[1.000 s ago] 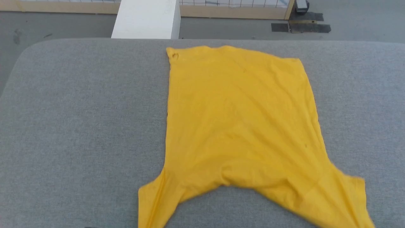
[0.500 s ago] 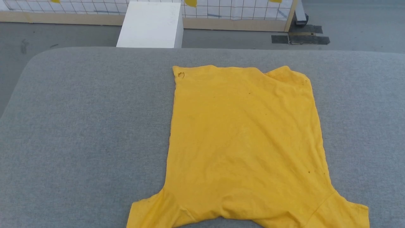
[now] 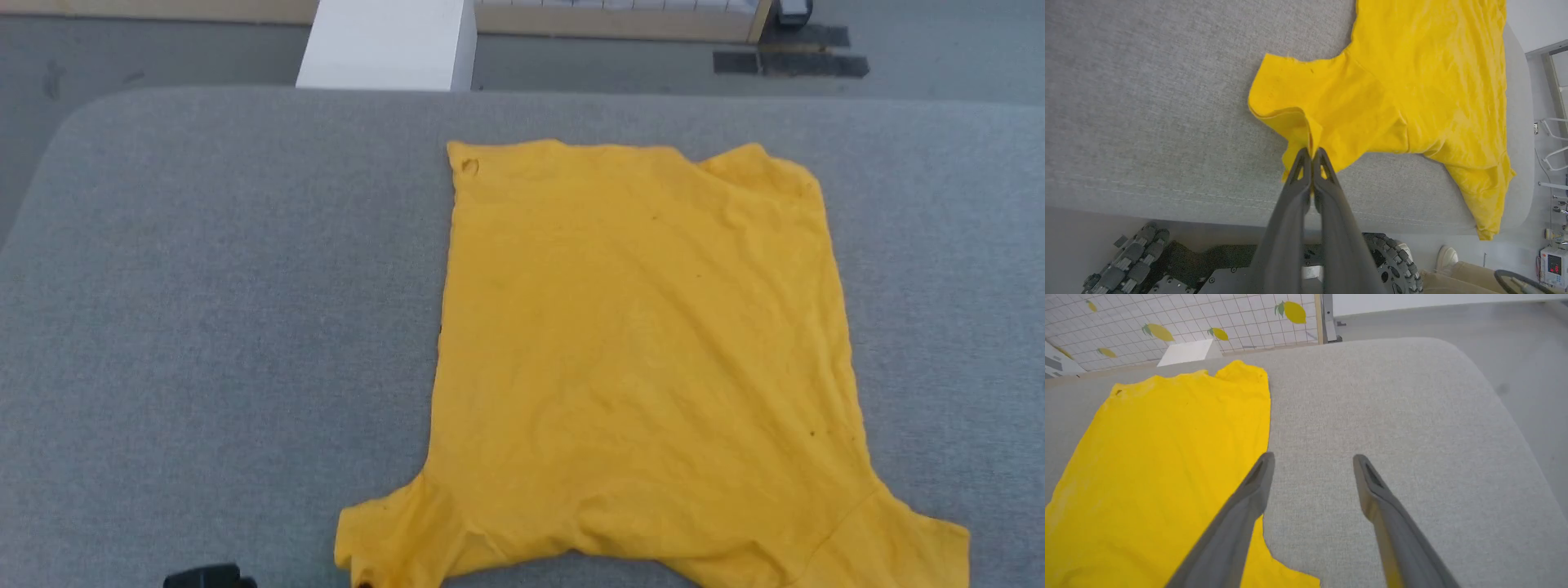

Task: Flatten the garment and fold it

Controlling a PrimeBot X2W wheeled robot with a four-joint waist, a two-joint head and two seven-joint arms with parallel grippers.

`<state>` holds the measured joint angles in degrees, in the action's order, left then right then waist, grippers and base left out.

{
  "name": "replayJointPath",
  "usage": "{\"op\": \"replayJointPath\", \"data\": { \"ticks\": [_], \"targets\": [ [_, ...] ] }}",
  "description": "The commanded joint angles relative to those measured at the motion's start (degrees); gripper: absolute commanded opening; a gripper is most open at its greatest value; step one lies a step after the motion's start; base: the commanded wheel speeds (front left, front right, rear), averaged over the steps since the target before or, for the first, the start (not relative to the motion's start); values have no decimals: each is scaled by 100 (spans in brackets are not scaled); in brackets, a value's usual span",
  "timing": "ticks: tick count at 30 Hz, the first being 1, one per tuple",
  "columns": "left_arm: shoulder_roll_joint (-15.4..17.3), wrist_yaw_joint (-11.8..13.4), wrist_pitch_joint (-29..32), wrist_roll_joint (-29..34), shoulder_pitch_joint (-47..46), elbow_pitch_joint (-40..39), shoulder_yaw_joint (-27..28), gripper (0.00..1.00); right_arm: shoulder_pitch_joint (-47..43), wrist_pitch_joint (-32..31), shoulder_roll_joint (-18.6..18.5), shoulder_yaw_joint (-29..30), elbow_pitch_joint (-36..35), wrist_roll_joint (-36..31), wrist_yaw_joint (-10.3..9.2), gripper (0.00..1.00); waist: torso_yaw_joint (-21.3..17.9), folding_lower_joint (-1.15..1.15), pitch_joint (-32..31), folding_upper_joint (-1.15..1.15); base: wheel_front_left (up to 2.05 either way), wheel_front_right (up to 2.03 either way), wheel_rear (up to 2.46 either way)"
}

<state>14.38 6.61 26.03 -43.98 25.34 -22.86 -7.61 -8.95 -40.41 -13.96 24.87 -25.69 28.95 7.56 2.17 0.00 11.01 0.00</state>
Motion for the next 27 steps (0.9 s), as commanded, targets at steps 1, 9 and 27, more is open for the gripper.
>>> {"op": "replayJointPath", "data": {
  "ticks": [1,9,27],
  "targets": [
    [-31,-33,-61,79,-167,-40,-28,0,390,-10,-57,-12,-57,-118,-8,100,138,0,348,0,0,0,0],
    [-116,-182,-146,351,-748,-234,-382,0,3237,-295,-903,-878,794,-646,-8,100,474,0,1385,0,0,0,0],
    [-427,-450,-267,507,-1577,80,-950,0,5579,-1679,-1429,-1978,3355,-1050,-8,100,1304,0,2681,0,0,0,0]
  ]
}}
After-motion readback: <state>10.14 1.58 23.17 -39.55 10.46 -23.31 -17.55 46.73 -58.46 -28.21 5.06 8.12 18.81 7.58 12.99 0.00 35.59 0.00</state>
